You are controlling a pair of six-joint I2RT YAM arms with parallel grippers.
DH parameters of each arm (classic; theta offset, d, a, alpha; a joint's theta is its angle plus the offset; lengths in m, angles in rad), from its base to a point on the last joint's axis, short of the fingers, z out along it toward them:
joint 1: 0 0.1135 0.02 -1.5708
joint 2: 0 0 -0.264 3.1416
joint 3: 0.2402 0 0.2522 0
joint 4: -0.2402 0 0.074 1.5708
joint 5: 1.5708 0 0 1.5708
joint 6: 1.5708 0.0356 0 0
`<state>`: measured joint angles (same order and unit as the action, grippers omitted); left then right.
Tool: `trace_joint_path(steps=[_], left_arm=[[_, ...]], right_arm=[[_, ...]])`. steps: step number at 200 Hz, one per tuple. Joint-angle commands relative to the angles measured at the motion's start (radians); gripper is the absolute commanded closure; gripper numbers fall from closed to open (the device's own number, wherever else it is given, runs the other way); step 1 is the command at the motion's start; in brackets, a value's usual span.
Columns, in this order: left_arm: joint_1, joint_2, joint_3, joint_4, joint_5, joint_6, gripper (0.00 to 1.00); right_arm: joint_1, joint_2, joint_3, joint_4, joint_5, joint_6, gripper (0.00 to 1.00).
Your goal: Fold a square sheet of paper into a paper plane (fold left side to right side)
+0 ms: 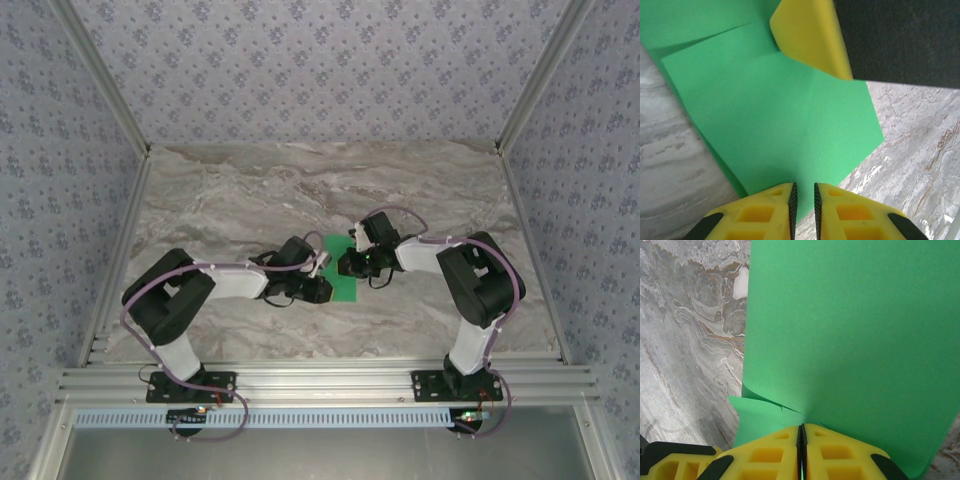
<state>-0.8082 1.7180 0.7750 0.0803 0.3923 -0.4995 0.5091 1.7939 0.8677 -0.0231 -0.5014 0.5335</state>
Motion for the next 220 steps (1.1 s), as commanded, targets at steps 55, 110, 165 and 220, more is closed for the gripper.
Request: trace_joint_path(steps=[55,110,165,220], left_arm=[[-0.011,-0.12,-0.102,-0.079,-0.012,-0.004,0.89],[0.032,-0.237,-0.068,-0.105,0.011,0.001,0.88],[0.033,-0.085,0.026,-0.07,0.054,0.012,0.85],[0.031,0.02,0.06,-0.069,0.024,0.014,0.85]], right_arm=[[-0.005,0.013,-0.008,-0.108,0.058,-0.024,0.87],[-0.003,0.007,-0.007,-0.113,0.057,-0.023,0.87],[-0.001,0.004,-0.005,-0.114,0.054,-0.023,0.87],[-0.002,-0.016,-0.005,-0.091,0.029,-0.014,0.87]])
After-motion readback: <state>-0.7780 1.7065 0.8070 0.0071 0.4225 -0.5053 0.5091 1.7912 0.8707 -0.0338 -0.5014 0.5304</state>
